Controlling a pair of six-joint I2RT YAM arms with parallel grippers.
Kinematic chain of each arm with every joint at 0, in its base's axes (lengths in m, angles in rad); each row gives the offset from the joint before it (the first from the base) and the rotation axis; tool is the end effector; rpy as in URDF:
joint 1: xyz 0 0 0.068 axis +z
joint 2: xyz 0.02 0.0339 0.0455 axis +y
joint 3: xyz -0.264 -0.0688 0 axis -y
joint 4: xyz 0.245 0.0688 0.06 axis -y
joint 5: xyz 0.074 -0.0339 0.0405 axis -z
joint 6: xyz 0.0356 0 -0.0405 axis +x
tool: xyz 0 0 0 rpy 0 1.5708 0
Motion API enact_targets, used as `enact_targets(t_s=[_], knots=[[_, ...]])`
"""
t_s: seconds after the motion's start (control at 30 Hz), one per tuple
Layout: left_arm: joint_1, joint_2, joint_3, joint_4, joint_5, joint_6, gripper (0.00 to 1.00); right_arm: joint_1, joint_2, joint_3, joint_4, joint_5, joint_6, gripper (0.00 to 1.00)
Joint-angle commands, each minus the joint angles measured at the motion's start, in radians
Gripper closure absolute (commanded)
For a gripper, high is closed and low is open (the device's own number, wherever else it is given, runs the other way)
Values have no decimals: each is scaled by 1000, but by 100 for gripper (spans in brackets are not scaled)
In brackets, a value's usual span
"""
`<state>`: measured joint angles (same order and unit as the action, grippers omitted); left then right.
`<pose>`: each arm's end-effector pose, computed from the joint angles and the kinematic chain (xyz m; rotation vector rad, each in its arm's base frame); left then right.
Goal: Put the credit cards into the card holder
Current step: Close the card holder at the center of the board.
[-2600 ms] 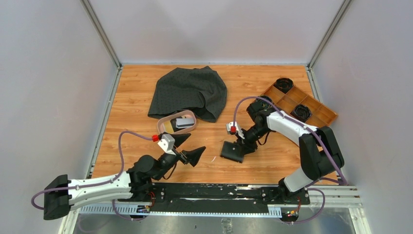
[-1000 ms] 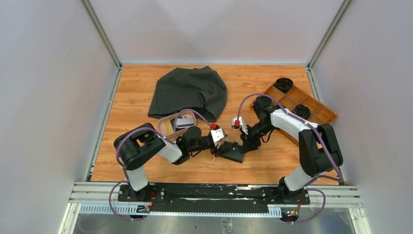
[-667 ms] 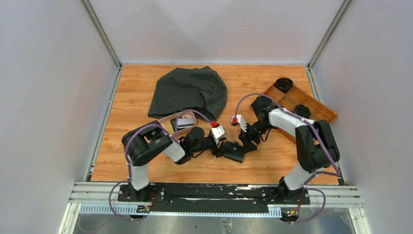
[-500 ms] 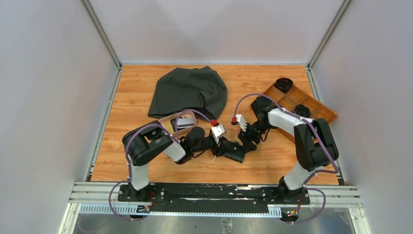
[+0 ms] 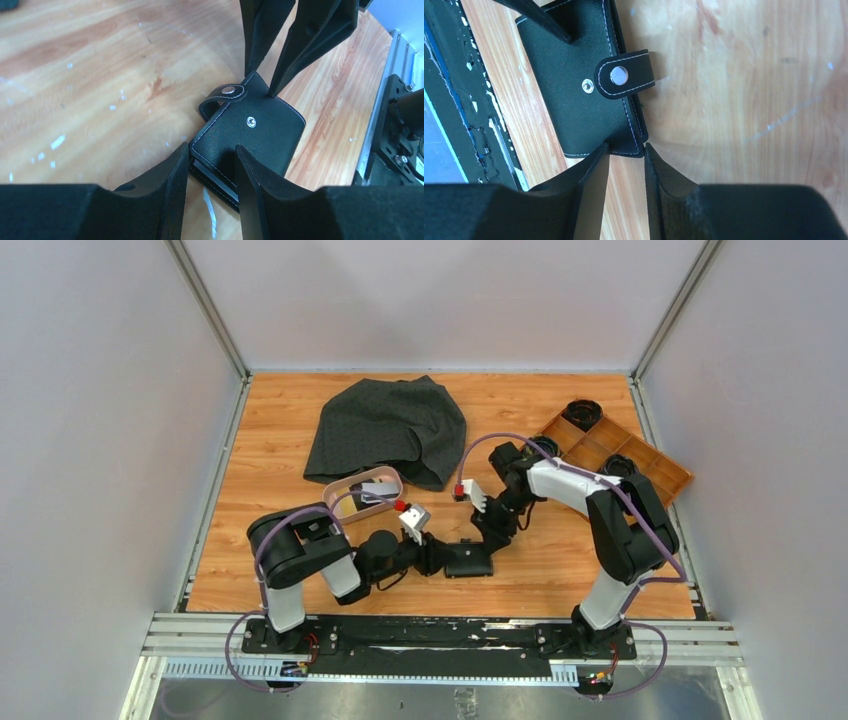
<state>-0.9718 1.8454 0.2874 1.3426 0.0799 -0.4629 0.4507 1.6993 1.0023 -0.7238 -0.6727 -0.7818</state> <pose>0.1452 -0.2177 0.1000 0.5440 1.8457 -1.0755 0.2563 0.1487 0.1634 -1.6450 2.1979 0.9124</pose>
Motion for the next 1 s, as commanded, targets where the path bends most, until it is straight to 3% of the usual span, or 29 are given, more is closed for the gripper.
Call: enact_targets(t_s=[0.0, 0.13, 0.23, 0.33, 0.43, 0.57, 0.7, 0.97], knots=[[-100, -32, -68, 7, -192, -116, 61, 110, 67, 42, 29, -8, 4, 67], [-128, -118, -154, 53, -287, -94, 54, 144, 78, 69, 2, 11, 8, 62], [-129, -274, -220, 19, -319, 19, 41, 139, 36, 59, 0, 63, -2, 54], [-128, -473, -197, -200, -232, 218, 32, 129, -11, 51, 1, 68, -13, 49], [-128, -665, -128, -556, -161, 391, 24, 128, -25, 43, 2, 54, -17, 48], [-128, -809, -147, -634, -75, 584, 14, 128, -10, 42, 2, 37, -15, 48], [-128, -806, -150, -636, -59, 702, 16, 129, -13, 44, 2, 32, -10, 49], [-107, -628, -43, -625, -42, 775, 34, 128, -15, 44, 1, 32, -8, 50]])
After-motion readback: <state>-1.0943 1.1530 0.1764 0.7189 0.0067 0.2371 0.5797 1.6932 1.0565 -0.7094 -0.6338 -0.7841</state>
